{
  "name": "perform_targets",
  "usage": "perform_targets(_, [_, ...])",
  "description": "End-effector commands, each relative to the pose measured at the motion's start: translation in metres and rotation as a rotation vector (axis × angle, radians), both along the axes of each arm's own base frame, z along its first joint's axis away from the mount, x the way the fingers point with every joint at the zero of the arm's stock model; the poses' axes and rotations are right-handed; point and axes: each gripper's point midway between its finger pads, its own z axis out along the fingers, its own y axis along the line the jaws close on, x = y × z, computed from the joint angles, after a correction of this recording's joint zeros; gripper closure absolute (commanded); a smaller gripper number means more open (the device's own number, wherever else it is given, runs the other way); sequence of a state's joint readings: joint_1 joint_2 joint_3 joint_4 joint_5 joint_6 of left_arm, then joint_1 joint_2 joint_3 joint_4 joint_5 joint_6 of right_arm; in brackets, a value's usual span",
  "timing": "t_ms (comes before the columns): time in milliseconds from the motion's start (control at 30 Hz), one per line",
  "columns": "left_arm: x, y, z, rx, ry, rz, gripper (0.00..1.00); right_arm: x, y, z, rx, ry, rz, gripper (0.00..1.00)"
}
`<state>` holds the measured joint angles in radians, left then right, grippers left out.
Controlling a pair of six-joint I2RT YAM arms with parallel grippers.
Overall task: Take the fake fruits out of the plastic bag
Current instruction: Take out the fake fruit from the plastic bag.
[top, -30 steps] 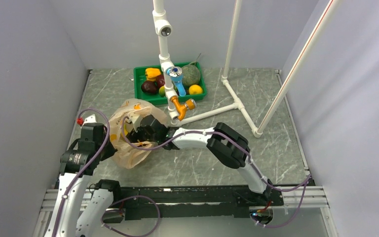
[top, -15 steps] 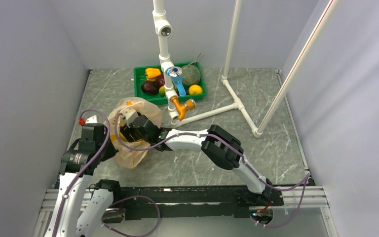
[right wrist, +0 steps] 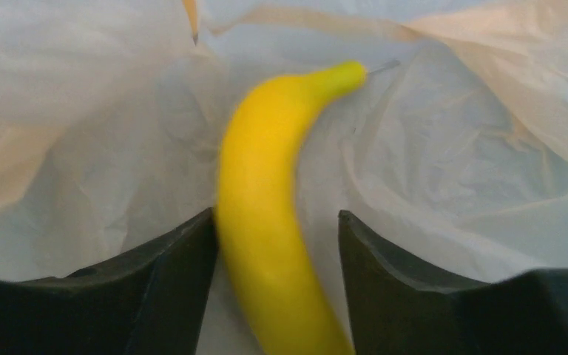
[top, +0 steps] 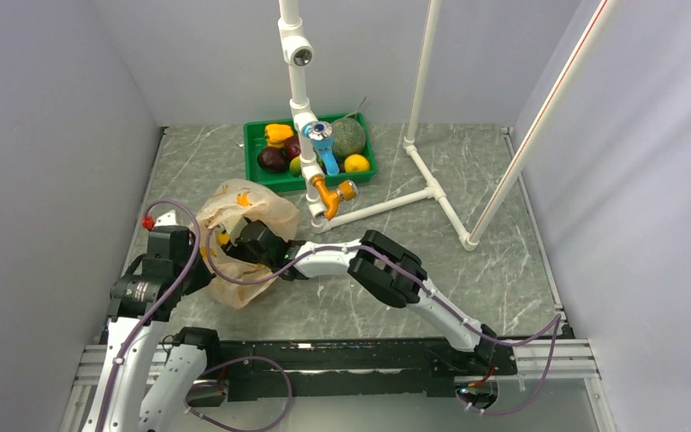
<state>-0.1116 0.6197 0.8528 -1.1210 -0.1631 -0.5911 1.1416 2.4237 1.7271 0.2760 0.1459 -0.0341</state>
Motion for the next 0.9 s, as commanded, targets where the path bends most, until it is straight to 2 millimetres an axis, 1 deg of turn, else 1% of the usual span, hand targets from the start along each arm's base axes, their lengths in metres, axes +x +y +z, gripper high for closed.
perform_targets(0, [0.002, 0.001, 0.001, 0.001, -0.008, 0.015, 1.00, -0.003, -0.001, -0.028, -0.067, 0.018, 0.078, 0.43])
perform_targets(67, [0.002, 0.002, 0.002, 0.003, -0.006, 0.015, 1.00, -0.007, 0.002, -0.029, -0.069, 0.039, 0.118, 0.41])
perform_targets(133, [0.002, 0.002, 0.002, 0.003, -0.008, 0.016, 1.00, -0.007, 0.002, -0.030, -0.069, 0.052, 0.122, 0.33])
perform_targets(200, [0.002, 0.002, 0.002, 0.002, -0.009, 0.017, 1.00, -0.006, -0.001, -0.030, -0.063, 0.055, 0.119, 0.32])
perform_targets(233, [0.002, 0.002, 0.002, 0.002, -0.009, 0.017, 1.00, -0.006, -0.002, -0.030, -0.061, 0.057, 0.116, 0.34])
perform_targets(267, [0.002, 0.002, 0.002, 0.003, -0.007, 0.018, 1.00, -0.005, -0.003, -0.029, -0.060, 0.058, 0.114, 0.39])
perform_targets(300, [0.002, 0.002, 0.002, 0.001, -0.008, 0.019, 1.00, -0.005, -0.002, -0.025, -0.056, 0.055, 0.115, 0.49])
perform_targets(333, [0.001, 0.002, 0.002, 0.001, -0.007, 0.019, 1.00, -0.007, -0.001, -0.016, -0.040, 0.053, 0.126, 0.56])
perform_targets(433, [0.002, 0.002, 0.002, 0.002, -0.010, 0.019, 1.00, -0.013, 0.006, 0.020, 0.017, 0.043, 0.168, 0.70])
perform_targets(500, [0.003, 0.002, 0.002, 0.000, -0.011, 0.020, 1.00, -0.017, 0.007, 0.051, 0.065, 0.033, 0.186, 0.77])
perform_targets(567, [0.002, 0.002, 0.001, 0.002, -0.005, 0.023, 1.00, -0.019, 0.004, 0.080, 0.119, 0.023, 0.180, 0.82])
perform_targets(633, [0.002, 0.003, 0.002, 0.002, -0.006, 0.027, 1.00, -0.021, -0.001, 0.103, 0.155, 0.020, 0.173, 0.87])
perform_targets(700, [0.002, 0.004, 0.004, 0.004, -0.015, 0.034, 1.00, -0.025, -0.007, 0.121, 0.184, 0.022, 0.175, 0.94])
perform_targets(767, [0.003, 0.005, 0.006, 0.006, -0.031, 0.041, 1.00, -0.030, -0.013, 0.134, 0.206, 0.023, 0.184, 0.98])
perform_targets(800, [0.004, 0.006, 0.008, 0.008, -0.043, 0.043, 1.00, -0.035, -0.015, 0.139, 0.222, 0.046, 0.184, 1.00])
perform_targets(867, [0.005, 0.008, 0.011, 0.013, -0.060, 0.063, 1.00, -0.041, -0.020, 0.147, 0.233, 0.073, 0.190, 1.00])
